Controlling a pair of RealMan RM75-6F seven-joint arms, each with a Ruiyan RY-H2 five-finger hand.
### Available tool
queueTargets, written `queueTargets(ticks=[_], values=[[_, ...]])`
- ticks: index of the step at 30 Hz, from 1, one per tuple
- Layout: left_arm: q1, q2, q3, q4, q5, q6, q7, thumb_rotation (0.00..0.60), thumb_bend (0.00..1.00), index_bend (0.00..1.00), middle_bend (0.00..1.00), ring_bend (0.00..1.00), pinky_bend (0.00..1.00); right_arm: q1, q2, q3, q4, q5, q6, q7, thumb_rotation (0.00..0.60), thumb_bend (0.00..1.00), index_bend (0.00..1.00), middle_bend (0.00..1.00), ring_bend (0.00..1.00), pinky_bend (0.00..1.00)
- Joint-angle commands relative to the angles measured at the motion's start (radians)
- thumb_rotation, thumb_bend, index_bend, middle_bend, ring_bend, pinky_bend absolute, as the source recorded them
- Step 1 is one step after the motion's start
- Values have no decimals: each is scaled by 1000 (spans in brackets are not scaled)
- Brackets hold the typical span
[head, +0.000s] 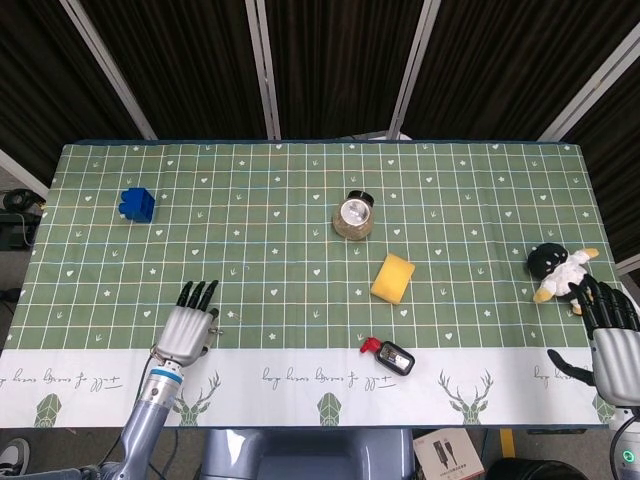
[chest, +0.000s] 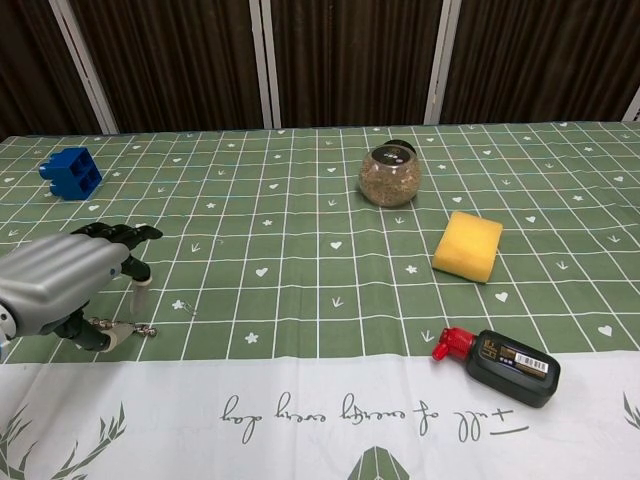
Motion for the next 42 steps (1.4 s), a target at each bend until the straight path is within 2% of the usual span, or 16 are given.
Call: queueTargets(ticks=[1, 10, 29, 35, 42], values=[[-10, -16, -2, 13, -14, 0, 11, 600, 320, 505, 0, 0, 0, -2, 3, 2, -3, 1, 3, 8, 600, 103, 90, 0, 0, 75], [-38, -49, -11, 38, -59, -4, 39, 600, 321, 511, 0, 0, 0, -5, 13, 8, -9, -6, 16, 36, 600, 104, 91, 0, 0, 74], [-66, -92, 7, 78, -108, 0, 69, 600, 326, 517, 0, 0, 0, -8, 20, 12, -21, -19, 32, 55, 600, 104, 91, 0, 0, 75], [-66, -97, 16, 82, -95, 8, 45, 600, 482, 585, 0, 0, 0, -8, 19, 16, -18, -16, 35, 59, 600, 105, 91, 0, 0, 74], [-66, -66, 15, 37, -54, 28, 0, 600, 499, 606, 0, 0, 0, -8, 17, 17, -14, -15, 37, 59, 600, 104, 91, 0, 0, 74]])
